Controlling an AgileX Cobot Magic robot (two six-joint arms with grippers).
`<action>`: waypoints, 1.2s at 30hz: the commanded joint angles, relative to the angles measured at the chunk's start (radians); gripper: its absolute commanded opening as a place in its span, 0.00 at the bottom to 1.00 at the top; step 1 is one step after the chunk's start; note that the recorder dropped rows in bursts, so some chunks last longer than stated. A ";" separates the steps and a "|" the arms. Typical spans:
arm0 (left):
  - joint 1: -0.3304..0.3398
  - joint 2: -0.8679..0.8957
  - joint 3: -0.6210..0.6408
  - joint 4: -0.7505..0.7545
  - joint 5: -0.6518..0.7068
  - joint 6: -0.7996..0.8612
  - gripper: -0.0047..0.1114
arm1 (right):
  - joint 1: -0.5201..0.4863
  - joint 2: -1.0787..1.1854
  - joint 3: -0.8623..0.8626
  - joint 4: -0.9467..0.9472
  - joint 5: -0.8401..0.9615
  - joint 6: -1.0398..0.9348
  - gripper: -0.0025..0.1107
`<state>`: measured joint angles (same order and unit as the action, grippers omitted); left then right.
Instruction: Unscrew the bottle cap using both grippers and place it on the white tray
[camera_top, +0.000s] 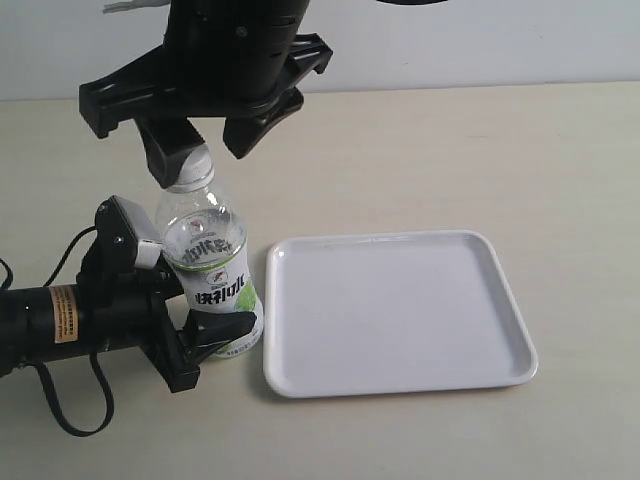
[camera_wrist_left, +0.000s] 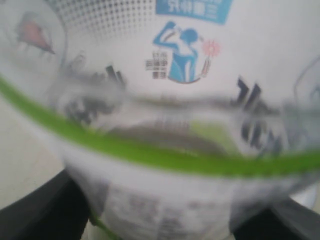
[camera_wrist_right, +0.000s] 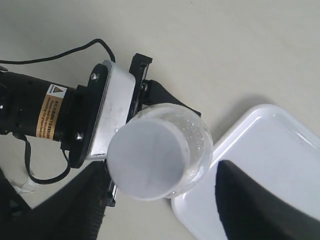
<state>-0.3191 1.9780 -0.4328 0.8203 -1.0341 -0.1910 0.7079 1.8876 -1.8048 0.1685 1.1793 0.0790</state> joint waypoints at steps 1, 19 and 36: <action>0.000 -0.010 0.000 -0.001 -0.018 -0.007 0.04 | 0.002 -0.002 0.004 0.015 -0.003 -0.031 0.54; 0.000 -0.010 0.000 -0.001 -0.018 -0.009 0.04 | 0.002 0.007 0.004 0.039 -0.066 -0.058 0.63; 0.000 -0.010 0.000 0.003 -0.018 -0.010 0.04 | 0.002 0.013 0.004 0.033 -0.047 -0.129 0.13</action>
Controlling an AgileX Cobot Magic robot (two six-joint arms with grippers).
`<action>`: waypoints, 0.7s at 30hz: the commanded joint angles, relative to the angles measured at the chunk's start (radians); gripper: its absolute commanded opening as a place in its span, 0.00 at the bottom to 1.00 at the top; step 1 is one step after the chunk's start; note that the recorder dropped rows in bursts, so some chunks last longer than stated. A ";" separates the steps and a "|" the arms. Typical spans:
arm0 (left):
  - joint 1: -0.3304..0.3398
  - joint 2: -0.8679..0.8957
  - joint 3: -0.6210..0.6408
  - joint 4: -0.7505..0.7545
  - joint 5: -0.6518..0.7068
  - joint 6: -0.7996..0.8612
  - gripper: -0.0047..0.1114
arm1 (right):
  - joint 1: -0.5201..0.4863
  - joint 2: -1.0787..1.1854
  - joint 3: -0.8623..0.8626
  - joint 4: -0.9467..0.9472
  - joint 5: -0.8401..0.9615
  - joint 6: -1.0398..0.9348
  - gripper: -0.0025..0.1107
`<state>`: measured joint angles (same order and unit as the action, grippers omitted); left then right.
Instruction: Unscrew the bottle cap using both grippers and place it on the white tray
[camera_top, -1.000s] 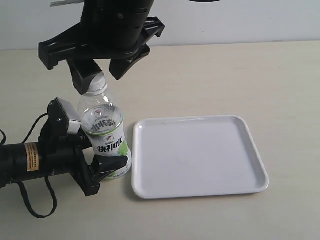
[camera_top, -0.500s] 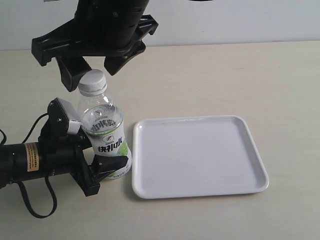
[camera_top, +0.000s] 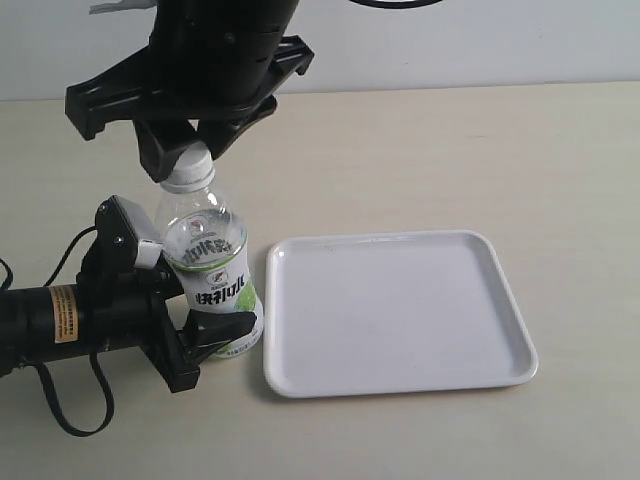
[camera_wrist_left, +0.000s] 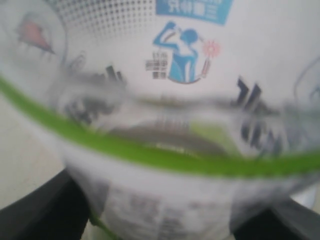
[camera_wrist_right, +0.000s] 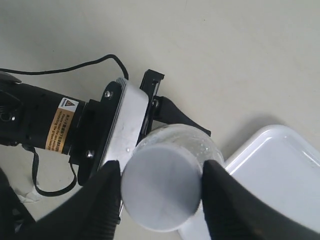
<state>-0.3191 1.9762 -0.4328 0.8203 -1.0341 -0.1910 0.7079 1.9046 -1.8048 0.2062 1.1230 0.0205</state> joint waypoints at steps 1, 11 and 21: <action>0.000 -0.008 0.000 0.003 -0.018 -0.010 0.04 | 0.002 -0.004 0.004 -0.002 0.013 -0.103 0.07; 0.000 -0.008 0.000 0.006 -0.022 -0.007 0.04 | 0.002 -0.004 0.004 -0.042 0.098 -0.739 0.02; 0.000 -0.008 0.000 0.006 -0.022 -0.007 0.04 | 0.002 -0.007 0.004 -0.095 0.098 -1.123 0.02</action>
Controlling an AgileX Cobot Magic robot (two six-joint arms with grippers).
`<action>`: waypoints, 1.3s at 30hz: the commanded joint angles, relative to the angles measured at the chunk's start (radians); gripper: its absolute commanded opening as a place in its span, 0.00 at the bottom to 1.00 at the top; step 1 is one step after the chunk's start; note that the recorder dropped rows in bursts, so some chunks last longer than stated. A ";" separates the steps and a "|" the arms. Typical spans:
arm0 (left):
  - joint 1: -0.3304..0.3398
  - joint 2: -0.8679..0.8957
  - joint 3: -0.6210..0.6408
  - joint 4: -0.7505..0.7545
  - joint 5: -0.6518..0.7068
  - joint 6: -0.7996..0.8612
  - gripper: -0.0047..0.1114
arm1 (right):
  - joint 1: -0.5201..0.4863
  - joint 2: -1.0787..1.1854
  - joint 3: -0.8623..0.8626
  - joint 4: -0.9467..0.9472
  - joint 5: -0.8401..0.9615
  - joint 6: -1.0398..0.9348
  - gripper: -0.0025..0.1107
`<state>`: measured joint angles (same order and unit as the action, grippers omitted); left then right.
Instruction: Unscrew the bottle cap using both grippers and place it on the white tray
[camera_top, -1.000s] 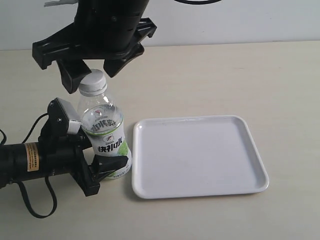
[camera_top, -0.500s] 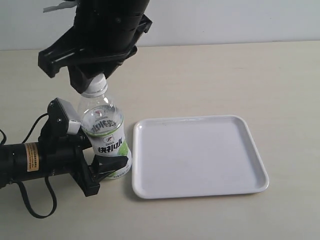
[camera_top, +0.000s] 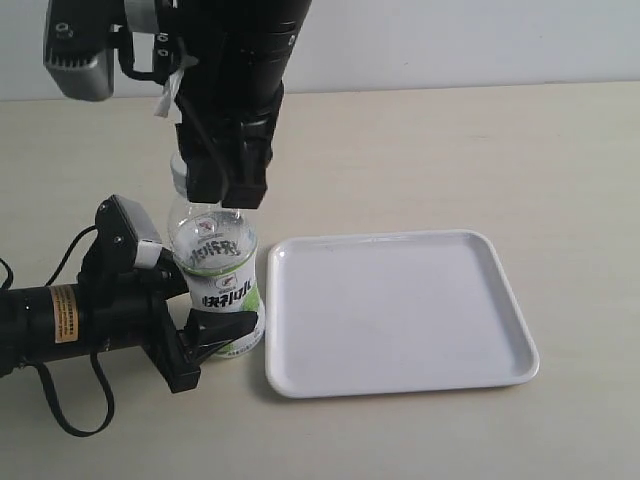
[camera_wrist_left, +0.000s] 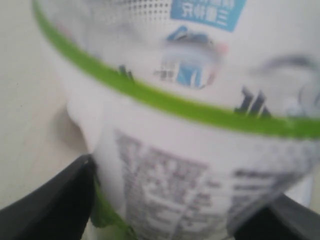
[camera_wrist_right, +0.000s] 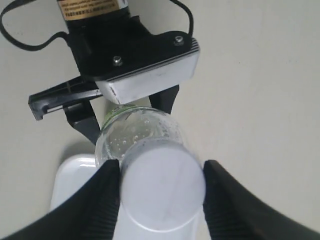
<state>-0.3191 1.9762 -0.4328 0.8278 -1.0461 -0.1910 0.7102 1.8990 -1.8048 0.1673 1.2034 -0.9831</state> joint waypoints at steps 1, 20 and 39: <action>0.000 -0.008 0.000 -0.002 -0.010 -0.007 0.04 | 0.000 -0.004 0.004 -0.056 0.018 -0.130 0.02; 0.000 -0.008 -0.009 0.003 -0.010 -0.003 0.04 | 0.046 -0.002 0.004 -0.266 0.018 -0.356 0.02; 0.000 -0.008 -0.009 0.005 -0.010 -0.003 0.04 | 0.093 -0.002 0.004 -0.269 0.018 -0.195 0.45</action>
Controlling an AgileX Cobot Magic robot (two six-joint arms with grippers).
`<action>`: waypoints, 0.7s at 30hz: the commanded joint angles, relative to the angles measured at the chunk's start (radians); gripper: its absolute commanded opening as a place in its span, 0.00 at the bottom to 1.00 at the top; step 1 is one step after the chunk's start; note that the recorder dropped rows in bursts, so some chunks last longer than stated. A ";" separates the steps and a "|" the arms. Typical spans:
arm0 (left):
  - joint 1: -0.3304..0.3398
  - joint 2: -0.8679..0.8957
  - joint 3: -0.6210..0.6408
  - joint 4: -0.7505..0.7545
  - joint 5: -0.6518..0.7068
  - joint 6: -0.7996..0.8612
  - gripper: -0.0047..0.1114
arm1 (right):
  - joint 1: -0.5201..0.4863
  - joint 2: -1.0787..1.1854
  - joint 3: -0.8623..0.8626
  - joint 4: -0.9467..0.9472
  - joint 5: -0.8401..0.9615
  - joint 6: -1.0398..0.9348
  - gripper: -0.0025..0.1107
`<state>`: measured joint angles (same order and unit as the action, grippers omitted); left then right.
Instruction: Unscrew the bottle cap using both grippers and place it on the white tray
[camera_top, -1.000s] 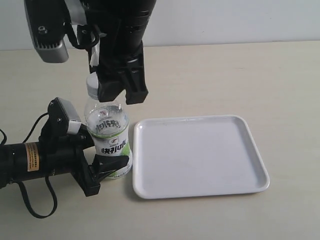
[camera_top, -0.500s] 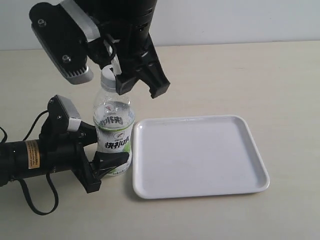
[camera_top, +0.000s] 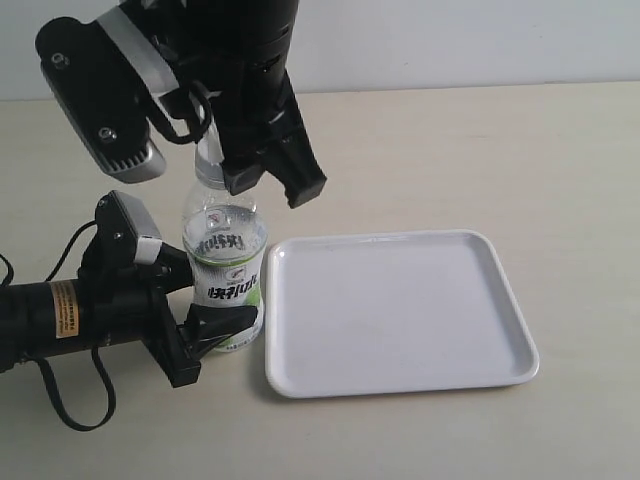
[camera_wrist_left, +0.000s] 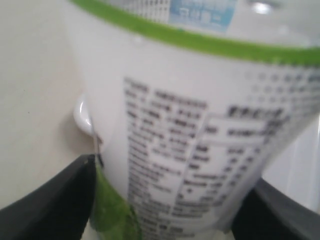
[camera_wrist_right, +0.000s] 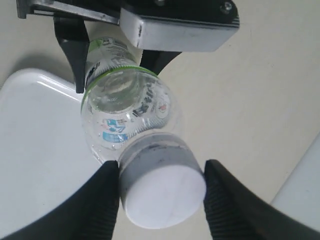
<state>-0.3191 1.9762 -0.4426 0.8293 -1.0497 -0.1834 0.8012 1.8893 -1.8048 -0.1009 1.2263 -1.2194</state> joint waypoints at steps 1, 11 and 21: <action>0.000 -0.008 0.001 0.004 -0.007 -0.011 0.04 | 0.002 0.008 0.004 -0.001 -0.008 0.064 0.48; 0.000 -0.008 0.001 0.006 -0.007 -0.011 0.04 | 0.002 0.001 0.004 -0.001 -0.032 0.163 0.63; 0.000 -0.008 0.001 0.006 -0.004 -0.011 0.04 | 0.002 -0.091 0.004 -0.011 -0.035 0.632 0.64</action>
<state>-0.3191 1.9762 -0.4426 0.8310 -1.0472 -0.1887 0.8012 1.8328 -1.8048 -0.1058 1.2038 -0.7789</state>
